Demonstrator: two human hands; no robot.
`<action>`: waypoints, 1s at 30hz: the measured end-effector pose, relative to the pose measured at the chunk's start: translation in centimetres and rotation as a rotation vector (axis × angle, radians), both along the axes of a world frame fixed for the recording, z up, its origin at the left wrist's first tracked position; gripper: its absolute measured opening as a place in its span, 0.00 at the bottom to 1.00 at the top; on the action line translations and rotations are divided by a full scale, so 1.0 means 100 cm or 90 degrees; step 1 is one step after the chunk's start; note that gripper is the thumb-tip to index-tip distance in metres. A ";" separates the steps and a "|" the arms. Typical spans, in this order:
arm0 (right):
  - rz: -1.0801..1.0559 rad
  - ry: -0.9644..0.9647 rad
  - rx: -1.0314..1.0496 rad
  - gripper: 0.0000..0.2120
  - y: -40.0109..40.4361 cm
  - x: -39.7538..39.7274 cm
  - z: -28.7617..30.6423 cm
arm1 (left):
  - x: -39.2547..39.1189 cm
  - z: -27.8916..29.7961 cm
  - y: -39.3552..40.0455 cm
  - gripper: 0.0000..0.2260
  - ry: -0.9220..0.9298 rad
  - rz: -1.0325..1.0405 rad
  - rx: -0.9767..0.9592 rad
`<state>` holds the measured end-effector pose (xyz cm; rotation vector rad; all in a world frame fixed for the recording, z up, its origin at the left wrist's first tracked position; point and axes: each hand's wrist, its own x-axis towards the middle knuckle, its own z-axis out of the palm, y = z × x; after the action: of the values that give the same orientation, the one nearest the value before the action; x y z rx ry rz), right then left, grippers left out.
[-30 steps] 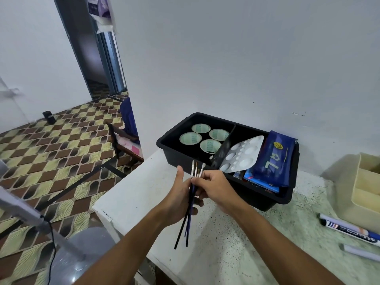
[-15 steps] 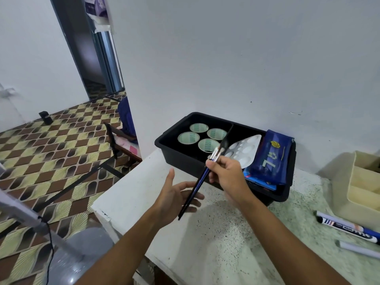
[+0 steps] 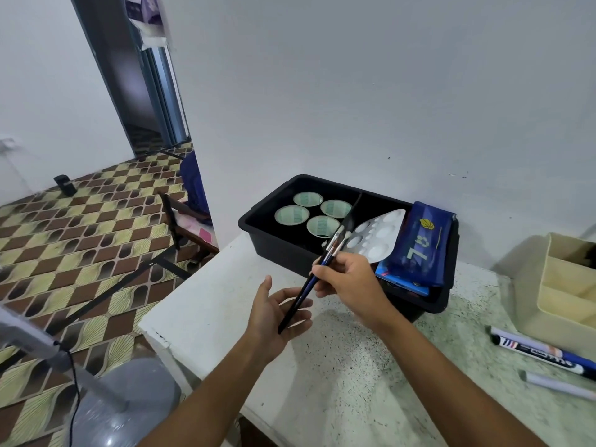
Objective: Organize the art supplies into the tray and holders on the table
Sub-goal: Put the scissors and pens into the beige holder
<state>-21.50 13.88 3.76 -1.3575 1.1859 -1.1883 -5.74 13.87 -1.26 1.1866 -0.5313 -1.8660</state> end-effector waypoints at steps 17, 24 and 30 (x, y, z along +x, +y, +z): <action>-0.072 -0.020 0.081 0.03 0.054 -0.179 0.101 | -0.157 0.068 0.043 0.16 -0.026 -0.365 -0.329; -0.150 0.081 0.068 0.01 0.086 -0.283 0.138 | -0.268 0.092 0.042 0.08 -0.158 -0.455 -0.524; -0.338 0.227 -0.039 0.04 0.077 -0.334 0.157 | -0.336 0.101 -0.009 0.17 -0.325 -0.486 -0.624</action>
<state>-54.95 21.58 19.44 -1.3799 1.8593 -1.3853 -39.29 12.97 8.84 0.7729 -2.1203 -1.4399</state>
